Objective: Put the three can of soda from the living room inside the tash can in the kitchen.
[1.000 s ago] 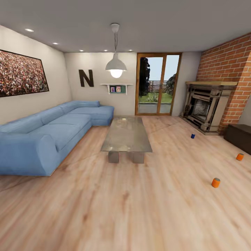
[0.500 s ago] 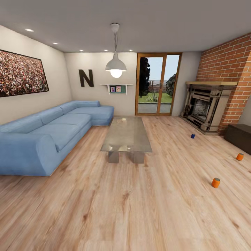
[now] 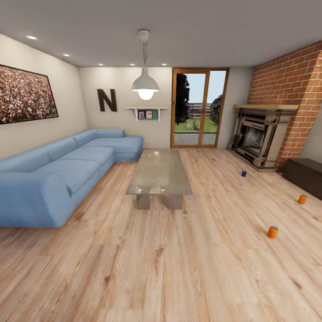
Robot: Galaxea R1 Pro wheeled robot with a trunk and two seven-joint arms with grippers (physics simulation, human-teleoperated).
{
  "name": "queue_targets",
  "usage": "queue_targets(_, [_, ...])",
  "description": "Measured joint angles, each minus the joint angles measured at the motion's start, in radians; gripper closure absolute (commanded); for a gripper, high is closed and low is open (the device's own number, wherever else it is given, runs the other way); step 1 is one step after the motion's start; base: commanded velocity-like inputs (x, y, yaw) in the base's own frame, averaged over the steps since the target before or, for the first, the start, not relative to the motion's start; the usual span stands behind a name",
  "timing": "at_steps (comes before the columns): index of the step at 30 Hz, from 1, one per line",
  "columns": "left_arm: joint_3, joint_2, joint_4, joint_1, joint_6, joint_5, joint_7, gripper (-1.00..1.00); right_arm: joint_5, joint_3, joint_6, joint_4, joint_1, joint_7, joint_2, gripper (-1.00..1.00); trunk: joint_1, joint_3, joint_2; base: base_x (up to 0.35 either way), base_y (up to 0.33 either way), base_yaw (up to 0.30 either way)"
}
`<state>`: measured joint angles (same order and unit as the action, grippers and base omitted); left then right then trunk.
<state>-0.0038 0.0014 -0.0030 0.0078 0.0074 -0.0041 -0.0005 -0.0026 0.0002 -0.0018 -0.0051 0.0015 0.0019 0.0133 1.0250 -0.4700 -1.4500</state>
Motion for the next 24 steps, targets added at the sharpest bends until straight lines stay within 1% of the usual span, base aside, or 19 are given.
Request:
queue_targets(5, [-0.002, -0.003, 0.000, 0.000, 0.000, 0.000, -0.001, -1.00, 0.000, -0.004, 0.001, 0.000, 0.000, 0.000, -0.001, -1.00, 0.000, 0.000, 0.000, -0.058, 0.162, -0.269])
queue_targets(18, [-0.004, -0.004, 0.000, 0.000, -0.001, -0.002, -0.001, -1.00, 0.000, -0.005, 0.002, 0.001, 0.000, 0.001, -0.003, -1.00, 0.000, 0.000, 0.000, -0.101, 0.265, -0.296])
queue_targets(22, [-0.005, -0.004, -0.001, 0.000, -0.001, -0.002, -0.002, -1.00, 0.002, -0.005, 0.003, 0.001, 0.000, 0.001, -0.002, -1.00, 0.000, 0.000, 0.000, -0.079, 0.108, -0.288])
queue_targets(24, [-0.005, -0.004, -0.001, 0.000, -0.001, -0.002, -0.002, -1.00, 0.003, -0.005, 0.003, 0.001, 0.000, 0.001, -0.002, -1.00, 0.000, 0.000, 0.000, -0.029, 0.040, -0.173])
